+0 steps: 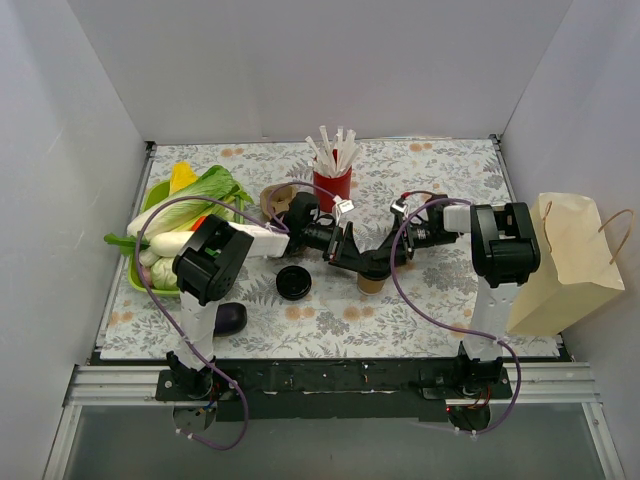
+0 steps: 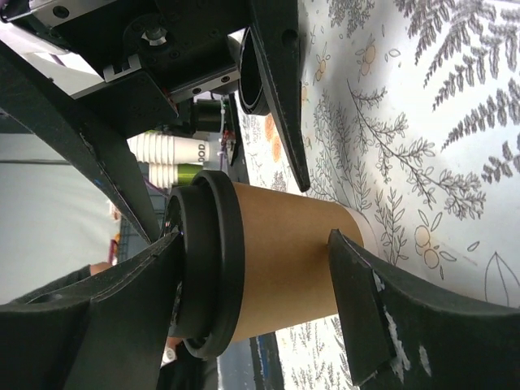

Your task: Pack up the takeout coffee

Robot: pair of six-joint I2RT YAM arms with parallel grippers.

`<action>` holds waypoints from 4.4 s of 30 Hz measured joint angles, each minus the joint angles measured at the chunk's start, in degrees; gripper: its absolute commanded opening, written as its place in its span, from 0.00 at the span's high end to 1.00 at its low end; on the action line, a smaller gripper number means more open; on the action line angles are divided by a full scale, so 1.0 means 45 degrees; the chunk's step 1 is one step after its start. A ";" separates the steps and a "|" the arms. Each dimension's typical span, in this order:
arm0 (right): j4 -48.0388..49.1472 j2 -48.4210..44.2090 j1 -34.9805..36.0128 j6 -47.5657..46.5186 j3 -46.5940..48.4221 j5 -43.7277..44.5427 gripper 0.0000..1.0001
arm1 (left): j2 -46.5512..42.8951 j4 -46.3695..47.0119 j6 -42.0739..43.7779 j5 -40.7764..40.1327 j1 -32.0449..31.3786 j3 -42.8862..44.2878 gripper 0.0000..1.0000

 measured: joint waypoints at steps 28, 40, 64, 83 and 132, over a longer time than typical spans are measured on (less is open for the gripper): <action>-0.3798 -0.1423 0.0408 -0.4813 0.2739 0.3473 0.13 | -0.0321 -0.2103 0.2259 -0.0641 0.0121 0.0869 0.02; -0.5357 -0.1948 0.0403 -0.6674 0.3973 0.4493 0.13 | -0.1302 -0.2181 0.2016 -0.1214 0.0991 0.0826 0.02; -0.7164 -0.6858 0.4886 -1.3877 0.2055 0.9398 0.38 | -0.5722 -0.5338 0.5406 -0.2467 0.2477 0.0510 0.02; -0.4643 -0.7427 0.6033 -1.2177 0.0617 1.1244 0.80 | -0.5863 -0.5819 0.5731 -0.2861 0.2463 0.0248 0.02; -0.2720 -0.3541 -0.2812 -0.6387 0.4473 1.3216 0.70 | -0.5629 -0.6178 0.6091 -0.3084 0.2463 0.0311 0.02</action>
